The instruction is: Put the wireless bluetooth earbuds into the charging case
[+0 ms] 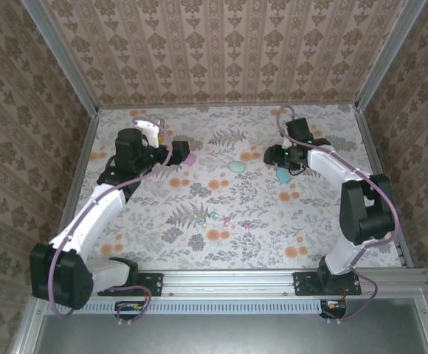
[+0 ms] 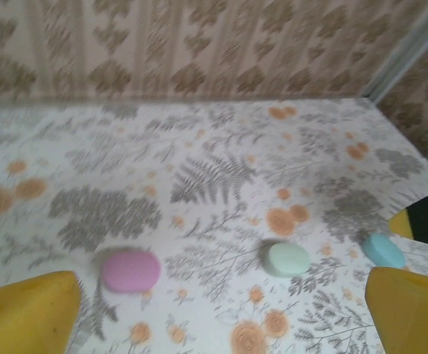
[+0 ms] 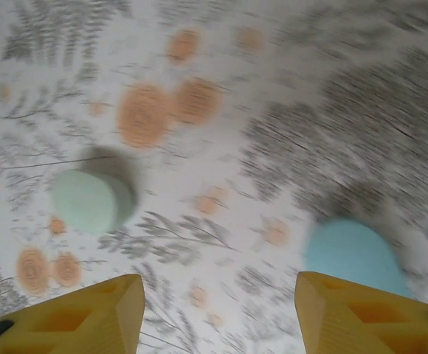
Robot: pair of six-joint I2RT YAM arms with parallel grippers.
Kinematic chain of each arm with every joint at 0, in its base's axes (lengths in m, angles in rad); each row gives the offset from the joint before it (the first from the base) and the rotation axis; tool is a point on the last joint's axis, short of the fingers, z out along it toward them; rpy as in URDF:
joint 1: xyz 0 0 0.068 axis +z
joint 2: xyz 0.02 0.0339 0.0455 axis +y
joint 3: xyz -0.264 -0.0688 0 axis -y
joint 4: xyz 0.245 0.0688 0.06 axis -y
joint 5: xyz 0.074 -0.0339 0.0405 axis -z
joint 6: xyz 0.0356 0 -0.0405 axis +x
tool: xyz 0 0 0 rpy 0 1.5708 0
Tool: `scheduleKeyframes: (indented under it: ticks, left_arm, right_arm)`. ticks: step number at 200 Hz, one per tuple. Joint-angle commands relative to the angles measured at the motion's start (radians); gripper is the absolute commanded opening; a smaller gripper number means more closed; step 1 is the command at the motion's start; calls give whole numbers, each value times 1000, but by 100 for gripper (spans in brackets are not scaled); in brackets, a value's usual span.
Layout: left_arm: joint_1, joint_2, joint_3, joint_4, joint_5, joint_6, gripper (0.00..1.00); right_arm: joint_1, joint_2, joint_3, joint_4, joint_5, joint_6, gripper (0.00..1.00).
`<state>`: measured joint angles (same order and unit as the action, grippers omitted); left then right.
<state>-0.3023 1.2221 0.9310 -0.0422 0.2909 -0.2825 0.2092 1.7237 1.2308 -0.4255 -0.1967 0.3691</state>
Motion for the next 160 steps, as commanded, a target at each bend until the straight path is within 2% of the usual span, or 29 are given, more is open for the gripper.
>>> scheduleKeyframes:
  ticks: [1,34,60,83,110,133,160]
  left_arm:
    - [73,64,36,-103,52,-109,98]
    - [133,177,95,-151,112,-165,92]
    - [141,235,118,-168,134,-187,90]
    - [141,254,109,-157,151,-220,90]
    - [139,267,88,-137,172,-244,90]
    - [133,280,79,-113,191,-266,90]
    - [114,303,93,-102,213,-275,90]
  right_arm:
    - [87,80,123,0,-27,-164,58]
    - [196,202,268,-1,-3,-339,59]
    - [205,253,344,-63,128,-280,60]
    - [136,230,302,-105,206,-203,60]
    - [15,108,101,-41,130,-162,61]
    - [-51,46,7,-78,116,-194,63]
    - [-73,30,-44,-118,144,-245,67]
